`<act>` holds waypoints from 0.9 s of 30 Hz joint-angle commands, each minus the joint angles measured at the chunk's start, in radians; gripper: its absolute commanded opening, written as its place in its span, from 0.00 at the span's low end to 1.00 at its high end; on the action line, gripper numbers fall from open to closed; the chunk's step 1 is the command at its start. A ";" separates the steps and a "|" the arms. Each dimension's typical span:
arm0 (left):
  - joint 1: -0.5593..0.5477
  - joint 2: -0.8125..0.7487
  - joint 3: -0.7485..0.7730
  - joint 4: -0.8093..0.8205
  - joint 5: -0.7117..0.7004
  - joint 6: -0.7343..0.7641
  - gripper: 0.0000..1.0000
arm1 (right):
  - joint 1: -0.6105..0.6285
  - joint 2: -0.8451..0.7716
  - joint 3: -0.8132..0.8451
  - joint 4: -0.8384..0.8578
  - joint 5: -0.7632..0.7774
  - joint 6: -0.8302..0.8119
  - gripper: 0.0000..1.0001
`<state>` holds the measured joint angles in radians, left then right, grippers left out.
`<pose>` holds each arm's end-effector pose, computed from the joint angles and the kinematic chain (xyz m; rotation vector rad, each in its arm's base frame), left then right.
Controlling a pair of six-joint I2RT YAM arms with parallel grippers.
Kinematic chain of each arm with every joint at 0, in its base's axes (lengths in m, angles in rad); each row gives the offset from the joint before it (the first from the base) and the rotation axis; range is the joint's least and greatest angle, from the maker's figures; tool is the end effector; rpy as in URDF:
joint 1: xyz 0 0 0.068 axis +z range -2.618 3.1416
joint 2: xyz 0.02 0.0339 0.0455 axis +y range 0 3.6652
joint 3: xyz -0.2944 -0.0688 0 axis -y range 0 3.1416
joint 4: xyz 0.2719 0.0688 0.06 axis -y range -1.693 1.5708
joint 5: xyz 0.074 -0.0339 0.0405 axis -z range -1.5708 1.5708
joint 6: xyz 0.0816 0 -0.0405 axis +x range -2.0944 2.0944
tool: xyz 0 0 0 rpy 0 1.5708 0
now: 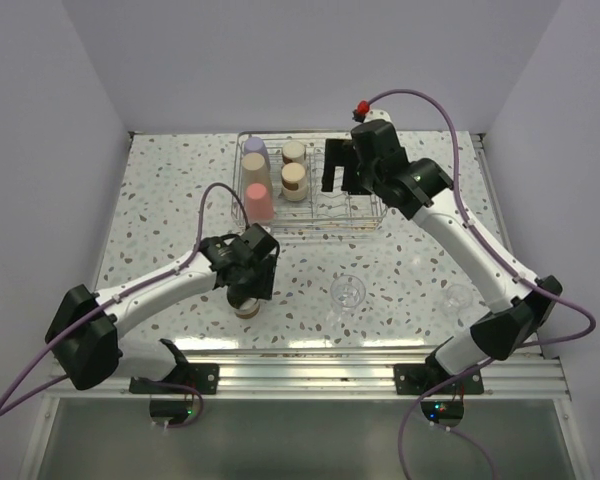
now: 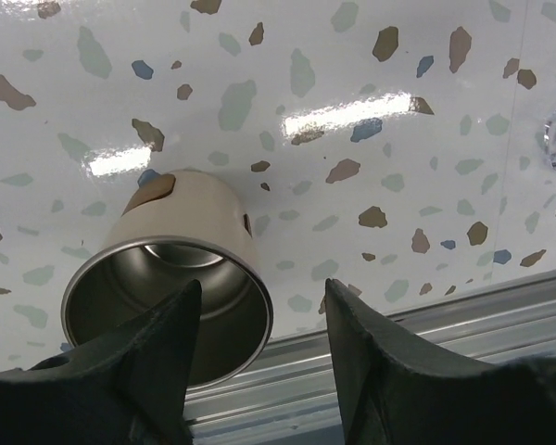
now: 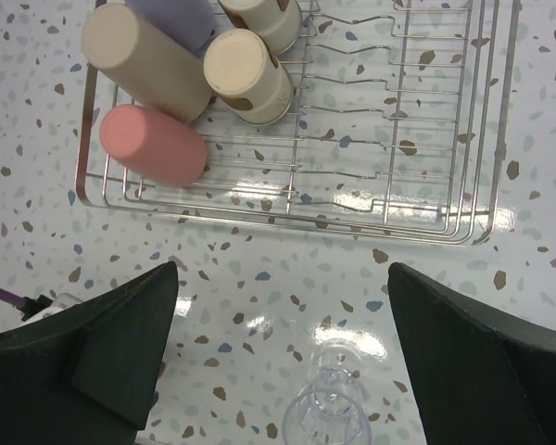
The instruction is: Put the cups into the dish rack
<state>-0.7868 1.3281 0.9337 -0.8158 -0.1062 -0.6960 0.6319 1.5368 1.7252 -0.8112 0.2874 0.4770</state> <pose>0.2025 -0.1908 0.2050 0.0998 2.7938 -0.2345 0.3280 0.2114 0.4288 -0.0073 2.1821 0.3200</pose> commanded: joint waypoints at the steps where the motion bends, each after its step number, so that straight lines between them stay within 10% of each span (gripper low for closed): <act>1: -0.011 0.010 -0.012 0.043 -0.032 -0.004 0.56 | -0.005 -0.053 -0.025 -0.006 0.006 -0.005 0.98; 9: -0.011 0.023 -0.030 0.067 -0.021 0.016 0.42 | -0.005 -0.092 -0.082 -0.008 0.032 -0.009 0.98; 13: -0.011 0.036 -0.029 0.072 -0.018 0.032 0.00 | -0.006 -0.125 -0.131 -0.005 0.042 -0.009 0.98; 27: -0.011 0.082 0.456 -0.167 -0.109 0.102 0.00 | -0.008 -0.161 -0.062 -0.048 0.055 -0.035 0.98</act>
<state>-0.7944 1.4105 1.2682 -0.9192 -0.1761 -0.6304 0.6273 1.4158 1.5993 -0.8543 0.3237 0.4587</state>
